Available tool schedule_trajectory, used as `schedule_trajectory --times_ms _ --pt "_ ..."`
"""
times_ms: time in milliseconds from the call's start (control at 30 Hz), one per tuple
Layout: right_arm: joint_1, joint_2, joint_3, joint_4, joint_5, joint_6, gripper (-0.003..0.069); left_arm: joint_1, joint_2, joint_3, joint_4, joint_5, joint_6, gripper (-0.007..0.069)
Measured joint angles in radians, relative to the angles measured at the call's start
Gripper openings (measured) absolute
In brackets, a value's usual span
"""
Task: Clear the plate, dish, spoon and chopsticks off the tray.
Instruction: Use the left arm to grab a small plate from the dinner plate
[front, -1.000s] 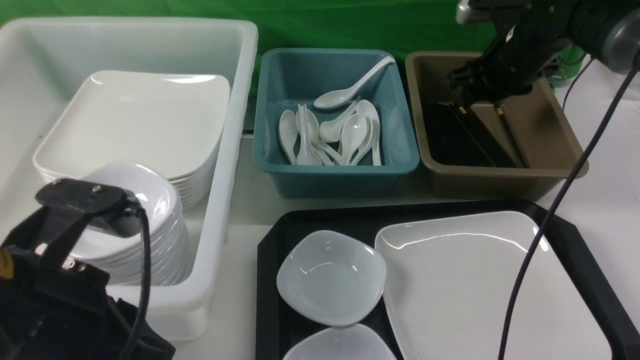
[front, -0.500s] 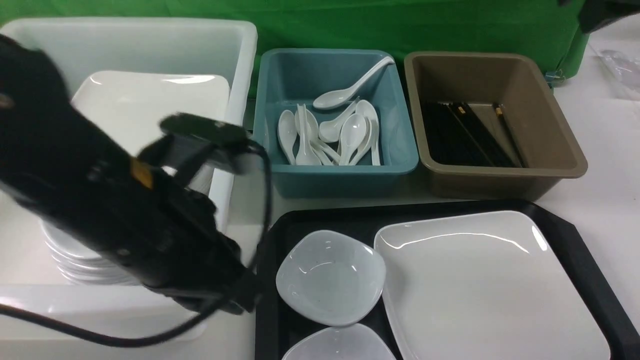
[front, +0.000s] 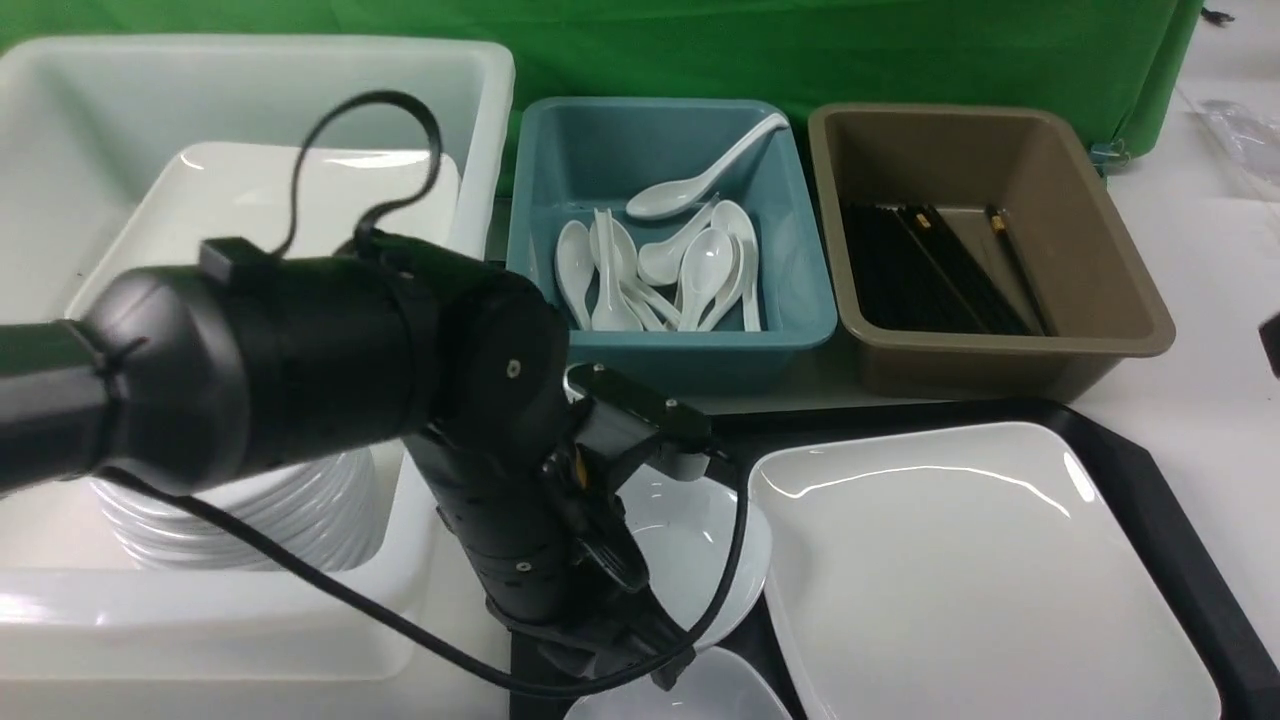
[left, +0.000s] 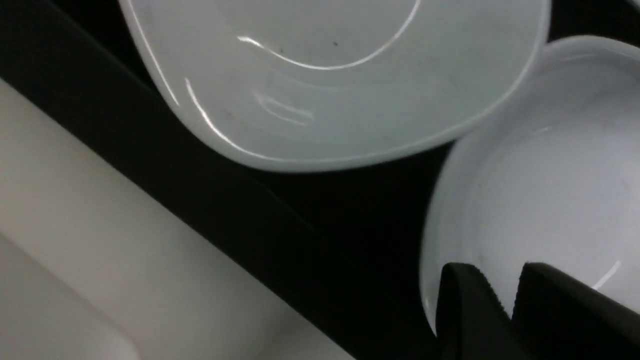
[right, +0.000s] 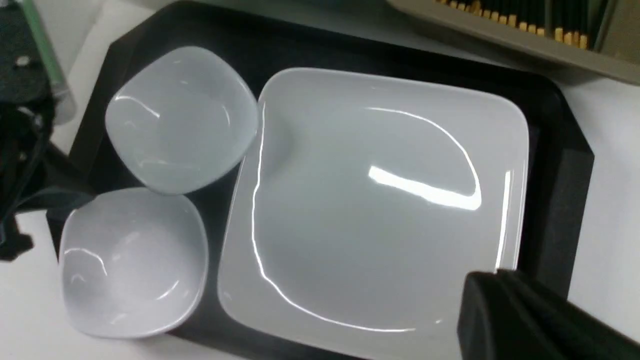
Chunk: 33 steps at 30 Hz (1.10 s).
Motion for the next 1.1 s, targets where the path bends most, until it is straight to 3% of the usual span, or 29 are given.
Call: schedule_trajectory --times_ms 233,333,467,733,967,1100 --pt "0.000 -0.130 0.056 0.002 -0.013 -0.002 0.0016 0.000 0.084 -0.001 -0.005 -0.063 0.002 0.0431" --pt "0.000 -0.134 0.057 0.003 -0.014 -0.002 0.0016 0.000 0.113 -0.001 -0.019 -0.073 0.004 0.0479" --pt "0.000 -0.134 0.057 0.003 -0.014 -0.002 0.0016 0.000 0.128 -0.003 -0.056 -0.079 0.004 0.0484" --pt "0.000 -0.134 0.057 0.003 -0.025 -0.002 0.0016 0.000 0.174 -0.005 -0.087 -0.088 0.017 0.0421" --pt "0.000 -0.133 0.057 0.004 -0.027 -0.004 0.0017 0.000 0.173 -0.007 -0.091 -0.024 -0.028 0.0149" --pt "0.000 -0.133 0.057 0.004 -0.027 -0.017 0.0018 -0.001 0.161 -0.014 -0.080 0.003 -0.061 0.0122"
